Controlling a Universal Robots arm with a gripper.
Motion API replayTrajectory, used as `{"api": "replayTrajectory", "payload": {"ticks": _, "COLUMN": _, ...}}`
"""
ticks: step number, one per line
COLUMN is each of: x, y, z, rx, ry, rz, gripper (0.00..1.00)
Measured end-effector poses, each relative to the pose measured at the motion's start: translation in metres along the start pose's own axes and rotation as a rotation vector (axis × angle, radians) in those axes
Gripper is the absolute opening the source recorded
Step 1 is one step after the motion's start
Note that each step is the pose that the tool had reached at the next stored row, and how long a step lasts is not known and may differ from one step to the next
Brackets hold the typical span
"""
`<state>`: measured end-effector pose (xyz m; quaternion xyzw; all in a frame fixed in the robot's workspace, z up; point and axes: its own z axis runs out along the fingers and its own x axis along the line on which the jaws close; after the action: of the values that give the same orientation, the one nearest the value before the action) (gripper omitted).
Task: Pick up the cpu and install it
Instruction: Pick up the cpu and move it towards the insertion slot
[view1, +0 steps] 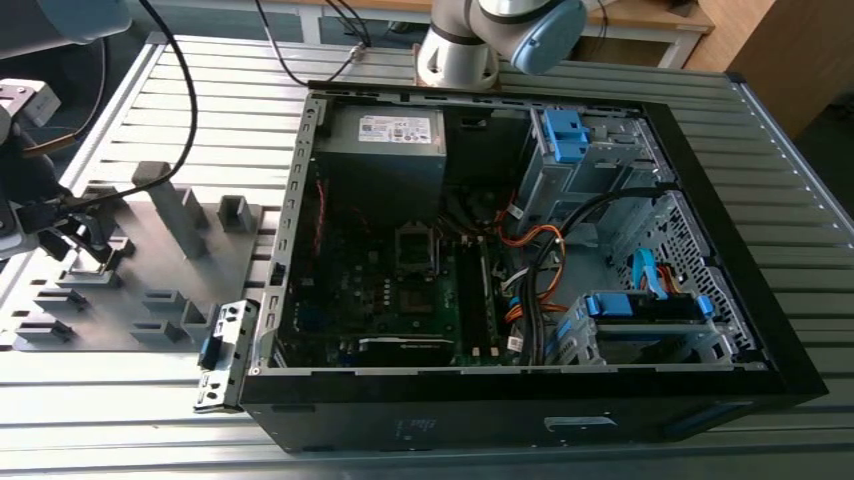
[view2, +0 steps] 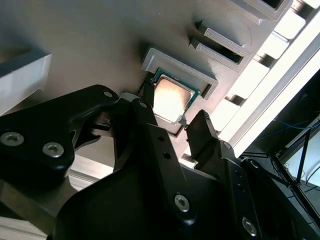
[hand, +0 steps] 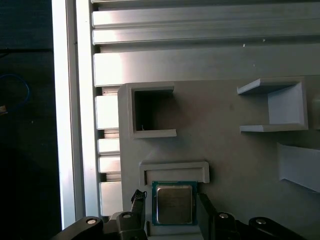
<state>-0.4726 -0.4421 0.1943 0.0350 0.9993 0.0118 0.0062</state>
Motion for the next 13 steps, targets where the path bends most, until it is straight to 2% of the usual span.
{"api": "replayTrajectory", "payload": {"ticks": 7, "x": 0.0000, "y": 0.0000, "z": 0.0001, "rx": 0.0000, "ry": 0.0000, "rz": 0.000, "gripper": 0.55}}
{"api": "replayTrajectory", "payload": {"ticks": 8, "x": 0.0000, "y": 0.0000, "z": 0.0002, "rx": 0.0000, "ry": -0.0001, "rz": 0.000, "gripper": 0.60}}
{"api": "replayTrajectory", "payload": {"ticks": 13, "x": -0.0002, "y": 0.0000, "z": 0.0039, "rx": -0.0001, "ry": -0.0006, "rz": -0.011, "gripper": 0.60}}
